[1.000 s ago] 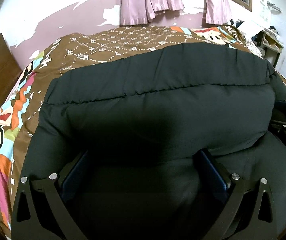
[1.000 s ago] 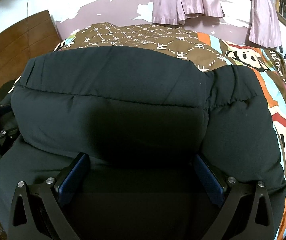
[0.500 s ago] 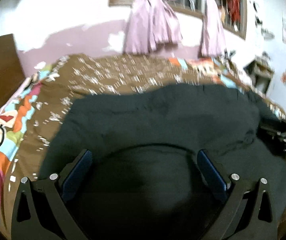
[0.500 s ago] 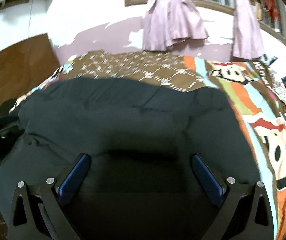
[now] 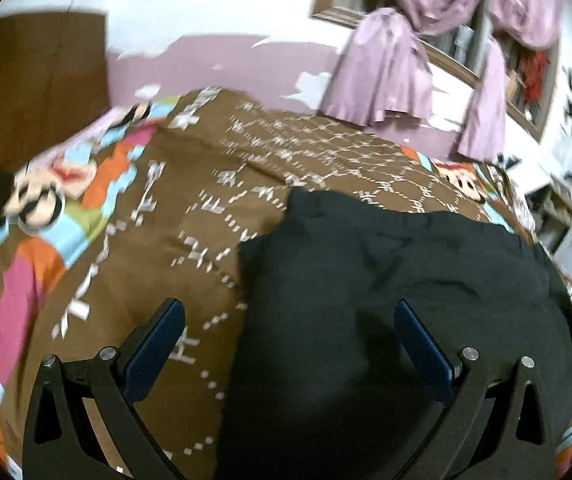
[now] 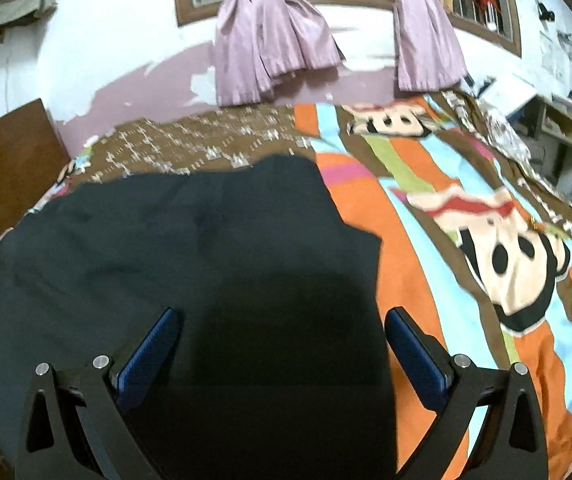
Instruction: Fold large clothes
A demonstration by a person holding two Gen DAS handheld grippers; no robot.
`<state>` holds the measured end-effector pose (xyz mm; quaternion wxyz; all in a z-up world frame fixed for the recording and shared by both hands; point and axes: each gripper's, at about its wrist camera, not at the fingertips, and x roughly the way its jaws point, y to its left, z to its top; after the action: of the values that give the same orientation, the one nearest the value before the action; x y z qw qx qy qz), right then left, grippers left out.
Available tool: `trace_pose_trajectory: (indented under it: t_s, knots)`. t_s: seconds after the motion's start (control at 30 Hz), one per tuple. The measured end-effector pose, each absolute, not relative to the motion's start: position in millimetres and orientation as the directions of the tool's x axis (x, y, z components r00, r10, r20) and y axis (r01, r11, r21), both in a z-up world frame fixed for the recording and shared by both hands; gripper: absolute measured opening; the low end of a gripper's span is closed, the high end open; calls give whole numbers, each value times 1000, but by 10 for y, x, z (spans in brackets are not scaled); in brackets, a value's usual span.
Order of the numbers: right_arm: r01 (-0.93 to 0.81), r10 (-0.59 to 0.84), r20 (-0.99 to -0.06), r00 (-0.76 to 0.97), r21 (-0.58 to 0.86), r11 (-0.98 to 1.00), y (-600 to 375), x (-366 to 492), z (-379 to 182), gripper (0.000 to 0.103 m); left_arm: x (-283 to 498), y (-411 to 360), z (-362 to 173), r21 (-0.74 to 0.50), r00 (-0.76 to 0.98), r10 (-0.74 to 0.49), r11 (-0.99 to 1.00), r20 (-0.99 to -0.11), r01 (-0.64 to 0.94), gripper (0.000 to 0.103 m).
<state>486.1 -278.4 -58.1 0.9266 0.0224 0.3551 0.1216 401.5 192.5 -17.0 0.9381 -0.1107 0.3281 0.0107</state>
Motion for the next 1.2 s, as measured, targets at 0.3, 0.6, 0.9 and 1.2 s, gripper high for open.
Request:
trace_pose_trajectory:
  t_s: [0.3,0.6,0.9,1.2]
  knots:
    - [-179,457,-674,580,442,879,-3178,4946,-974,103,4010,2191,-395,-351,739,-181,933,-650,-80,102]
    - [-179,570,-635,522,572,801,-3347,4969,-1055,103,4079,2295,-536,-487,695,-321,872,-643,-48,102]
    - [-241,633,-637,439,595,766,-3291,4973,-1026,103,4134,2341,-520,-532,633,-417,847,-652,10,102]
    - [-254,661,-640,392,615,747,-3193,4994,-1041,103,4140,2347,-503,-581,569,-470,814,-674,-15,98]
